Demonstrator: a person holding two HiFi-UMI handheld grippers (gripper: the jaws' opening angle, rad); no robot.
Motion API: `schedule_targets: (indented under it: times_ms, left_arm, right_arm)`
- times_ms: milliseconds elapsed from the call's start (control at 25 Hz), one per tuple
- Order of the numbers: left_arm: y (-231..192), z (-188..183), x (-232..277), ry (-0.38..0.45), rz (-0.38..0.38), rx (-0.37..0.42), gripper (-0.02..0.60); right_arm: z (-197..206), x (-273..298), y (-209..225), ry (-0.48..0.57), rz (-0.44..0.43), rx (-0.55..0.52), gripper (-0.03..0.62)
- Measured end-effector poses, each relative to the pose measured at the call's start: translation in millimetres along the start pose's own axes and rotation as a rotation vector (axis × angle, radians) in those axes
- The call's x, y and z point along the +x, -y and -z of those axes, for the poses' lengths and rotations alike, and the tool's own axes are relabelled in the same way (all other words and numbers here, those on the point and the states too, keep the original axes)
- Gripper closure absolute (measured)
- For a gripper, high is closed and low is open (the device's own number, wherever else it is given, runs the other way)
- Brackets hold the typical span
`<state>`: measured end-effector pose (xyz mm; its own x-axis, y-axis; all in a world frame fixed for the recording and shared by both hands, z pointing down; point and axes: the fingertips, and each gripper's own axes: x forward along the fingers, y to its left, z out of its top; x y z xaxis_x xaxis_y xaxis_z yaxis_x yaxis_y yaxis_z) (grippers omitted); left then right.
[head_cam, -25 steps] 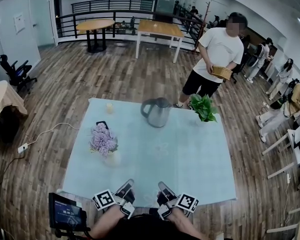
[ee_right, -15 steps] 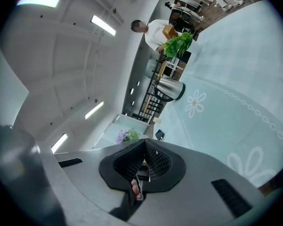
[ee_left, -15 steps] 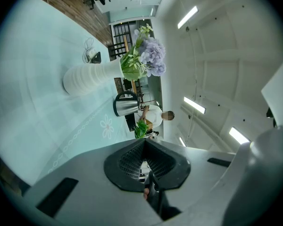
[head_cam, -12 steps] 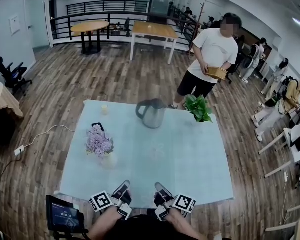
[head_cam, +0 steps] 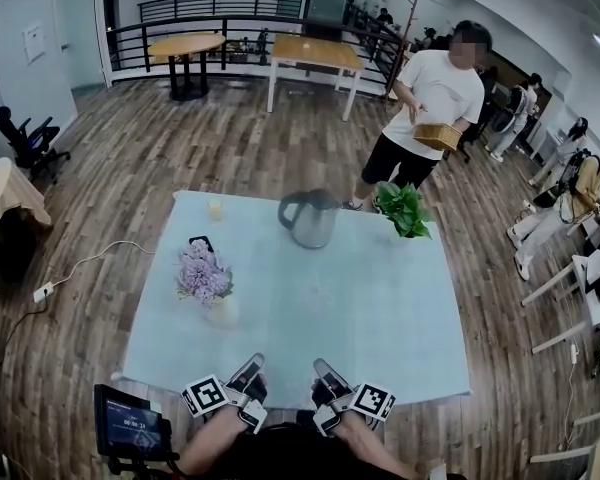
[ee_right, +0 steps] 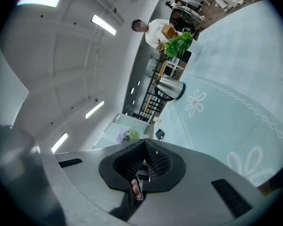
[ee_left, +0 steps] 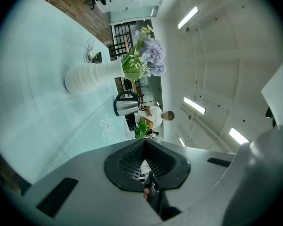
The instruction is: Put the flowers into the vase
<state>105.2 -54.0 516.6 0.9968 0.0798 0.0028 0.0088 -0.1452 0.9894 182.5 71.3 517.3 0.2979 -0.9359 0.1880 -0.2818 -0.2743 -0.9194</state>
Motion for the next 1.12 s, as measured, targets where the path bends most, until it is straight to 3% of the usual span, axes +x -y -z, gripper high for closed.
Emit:
schedule_targets:
  times_ms: [120, 480, 880, 1120]
  left_arm:
    - [2, 1, 0, 0.002, 0.007, -0.005, 0.574]
    - [-1, 2, -2, -0.004, -0.027, 0.015, 0.574]
    - [2, 2, 2, 0.003, 0.016, -0.006, 0.574]
    - [1, 3, 1, 0.003, -0.001, -0.007, 0.574]
  right_arm:
    - [3, -5, 7, -0.005, 0.058, 0.033, 0.576]
    - [0, 0, -3, -0.008, -0.019, -0.008, 0.576]
    - [0, 3, -2, -0.016, -0.015, -0.034, 0.577]
    - [1, 1, 0, -0.018, 0.005, -0.019, 0.577]
